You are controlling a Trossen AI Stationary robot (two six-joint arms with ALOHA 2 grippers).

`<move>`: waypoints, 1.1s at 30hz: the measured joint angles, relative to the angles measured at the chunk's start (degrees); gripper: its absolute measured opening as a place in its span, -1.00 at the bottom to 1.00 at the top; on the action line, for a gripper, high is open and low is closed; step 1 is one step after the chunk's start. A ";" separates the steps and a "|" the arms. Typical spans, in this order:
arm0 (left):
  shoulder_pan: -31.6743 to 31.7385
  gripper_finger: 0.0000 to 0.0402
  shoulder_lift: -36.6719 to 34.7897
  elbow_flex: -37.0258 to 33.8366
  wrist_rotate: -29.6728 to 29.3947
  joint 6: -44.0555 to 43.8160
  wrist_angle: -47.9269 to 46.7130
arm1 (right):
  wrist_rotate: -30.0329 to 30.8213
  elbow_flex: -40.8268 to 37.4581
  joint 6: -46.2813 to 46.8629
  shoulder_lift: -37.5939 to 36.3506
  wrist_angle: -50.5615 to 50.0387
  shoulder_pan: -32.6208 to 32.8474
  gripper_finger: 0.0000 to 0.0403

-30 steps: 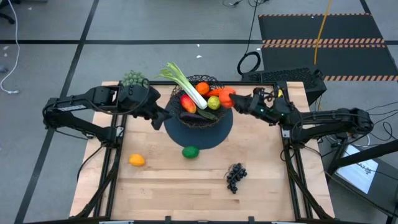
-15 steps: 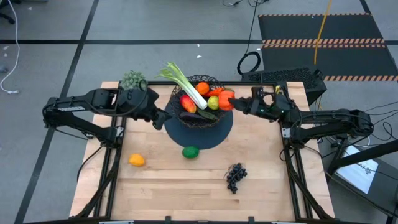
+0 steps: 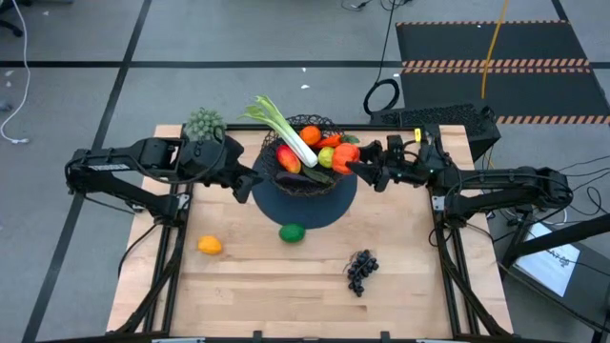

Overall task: Build produce basket
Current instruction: Put the orange pumpkin into the wire basket

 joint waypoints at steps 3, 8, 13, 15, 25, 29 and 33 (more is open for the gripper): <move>-0.03 -0.32 0.00 0.00 -0.97 2.22 0.00 | 0.59 0.00 1.67 0.00 0.03 0.00 0.67; 0.23 -0.32 0.00 0.00 -1.52 7.37 0.02 | 1.94 0.00 9.02 0.00 -1.46 0.02 0.67; 0.23 -0.32 0.00 0.00 -1.55 7.77 0.02 | 2.13 -0.02 19.66 0.02 -5.78 -0.91 0.67; 0.23 -0.32 0.00 0.00 -2.20 7.96 0.02 | 2.03 -0.02 24.73 0.00 -7.72 -1.48 0.67; 0.29 -0.32 1.65 -0.04 -6.06 7.70 0.04 | 1.79 -0.02 49.56 0.02 -10.80 -3.89 0.67; 0.30 -0.32 2.64 -0.04 -6.04 7.68 0.22 | -0.30 -0.02 52.43 0.02 -12.49 -5.35 0.67; 0.30 -0.32 3.10 -0.04 -6.04 7.99 0.33 | -2.67 -0.02 50.12 0.02 -12.39 -5.68 0.67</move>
